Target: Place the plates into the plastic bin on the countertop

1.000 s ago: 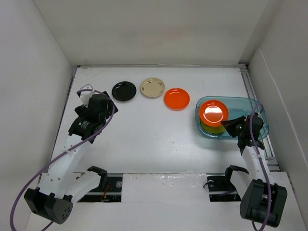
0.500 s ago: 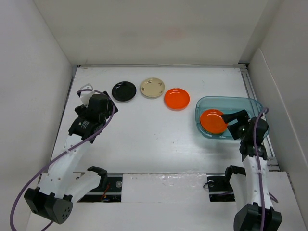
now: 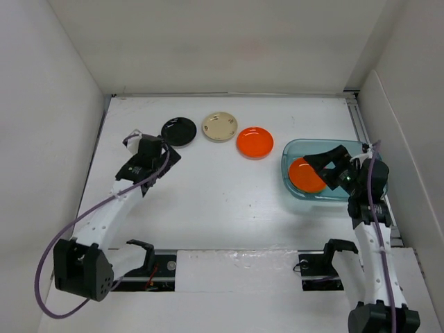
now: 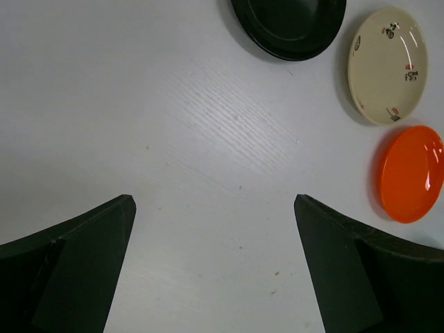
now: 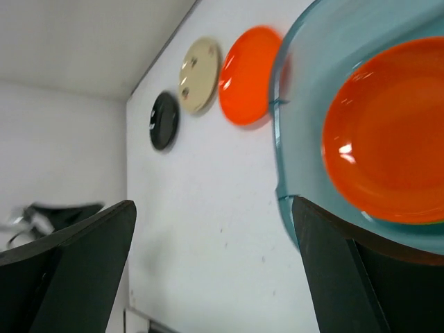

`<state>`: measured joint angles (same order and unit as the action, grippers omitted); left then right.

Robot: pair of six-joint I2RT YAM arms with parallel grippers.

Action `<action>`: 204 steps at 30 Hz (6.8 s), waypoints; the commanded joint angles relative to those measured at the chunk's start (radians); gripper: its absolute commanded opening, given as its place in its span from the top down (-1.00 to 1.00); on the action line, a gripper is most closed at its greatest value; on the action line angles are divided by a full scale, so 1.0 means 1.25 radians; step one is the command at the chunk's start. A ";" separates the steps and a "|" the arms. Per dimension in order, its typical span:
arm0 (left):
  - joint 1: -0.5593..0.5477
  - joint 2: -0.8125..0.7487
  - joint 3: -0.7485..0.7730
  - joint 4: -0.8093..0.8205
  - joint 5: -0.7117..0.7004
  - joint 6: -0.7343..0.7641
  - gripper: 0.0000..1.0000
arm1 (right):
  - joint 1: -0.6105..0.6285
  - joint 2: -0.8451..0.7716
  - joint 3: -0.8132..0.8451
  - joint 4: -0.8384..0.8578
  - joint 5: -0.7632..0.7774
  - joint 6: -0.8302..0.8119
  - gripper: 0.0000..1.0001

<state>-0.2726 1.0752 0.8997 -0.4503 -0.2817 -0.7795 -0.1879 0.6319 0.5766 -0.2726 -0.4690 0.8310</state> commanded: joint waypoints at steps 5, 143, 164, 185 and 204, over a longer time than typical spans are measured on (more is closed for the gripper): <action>0.002 0.152 -0.179 0.362 0.030 -0.306 -0.99 | 0.072 0.048 0.074 0.074 -0.200 -0.033 -1.00; -0.123 0.592 0.304 0.269 0.109 -0.003 -0.98 | -0.008 0.072 0.081 -0.116 0.305 0.021 -1.00; -0.043 0.944 0.677 0.206 0.154 -0.056 -0.51 | -0.008 -0.109 0.038 -0.065 -0.046 -0.010 -0.94; -0.076 0.614 0.433 0.306 0.058 -0.044 1.00 | -0.008 -0.110 0.049 0.072 -0.243 -0.018 -0.89; -0.285 0.355 0.288 0.440 0.547 0.090 1.00 | 0.186 0.234 0.139 0.233 -0.111 -0.081 -0.78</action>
<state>-0.6014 1.5501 1.2556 0.0036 0.2424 -0.6987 -0.0036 0.8986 0.7116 -0.0807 -0.6659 0.7532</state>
